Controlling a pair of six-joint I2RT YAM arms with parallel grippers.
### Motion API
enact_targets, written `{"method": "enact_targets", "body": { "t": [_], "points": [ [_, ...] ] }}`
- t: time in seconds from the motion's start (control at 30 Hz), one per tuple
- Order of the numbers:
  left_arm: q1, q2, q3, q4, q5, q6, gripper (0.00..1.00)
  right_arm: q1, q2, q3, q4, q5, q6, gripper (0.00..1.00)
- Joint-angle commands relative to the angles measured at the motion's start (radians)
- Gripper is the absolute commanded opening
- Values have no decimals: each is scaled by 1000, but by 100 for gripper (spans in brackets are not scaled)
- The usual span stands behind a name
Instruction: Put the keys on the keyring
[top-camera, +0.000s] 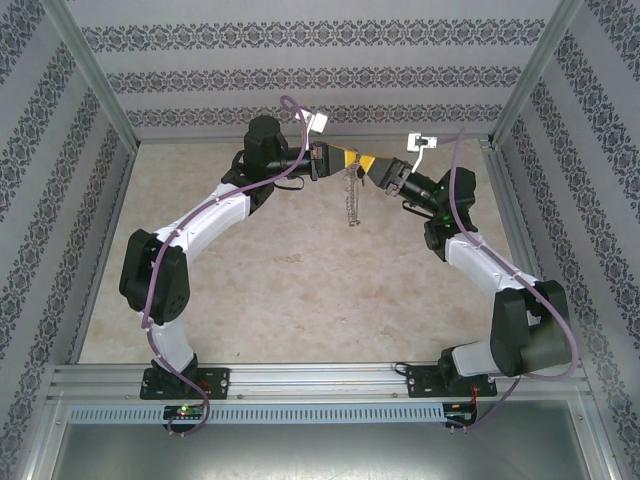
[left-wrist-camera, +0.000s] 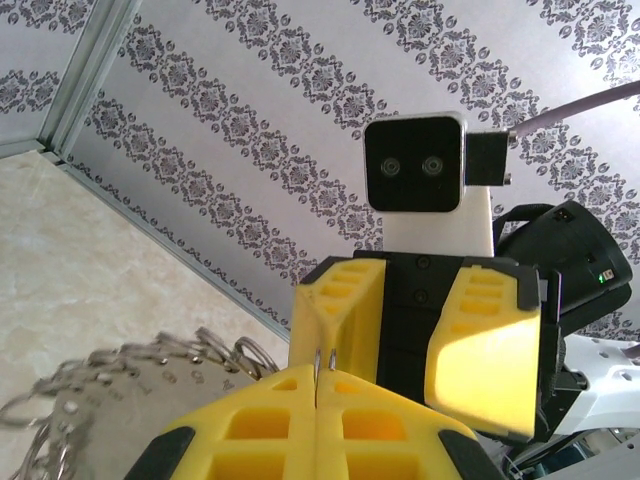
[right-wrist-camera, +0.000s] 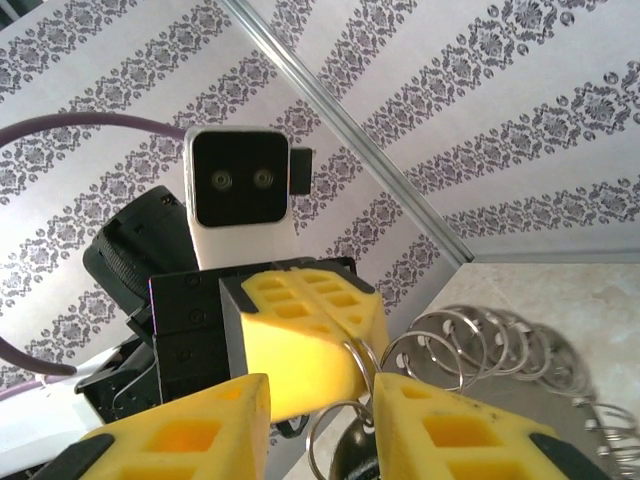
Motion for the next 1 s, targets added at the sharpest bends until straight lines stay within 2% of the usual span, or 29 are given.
{"method": "enact_targets", "body": {
  "t": [0.0, 0.17, 0.37, 0.63, 0.87, 0.97],
  "points": [
    [6, -29, 0, 95, 2, -23, 0, 19, 4, -23, 65, -12, 7, 32],
    [6, -29, 0, 99, 7, -28, 0, 23, 15, -37, 78, 2, 15, 30],
    [6, -32, -8, 106, 13, -31, 0, 26, 44, -17, 84, 12, 27, 37],
    [7, -32, -13, 111, 21, -33, 0, 29, 76, 27, 97, 32, 45, 34],
    [7, -31, -17, 117, 18, -35, 0, 26, 79, 30, 99, 30, 51, 3],
    [6, -30, -17, 119, 23, -36, 0, 21, 76, 19, 99, 25, 50, 0]
  ]
}}
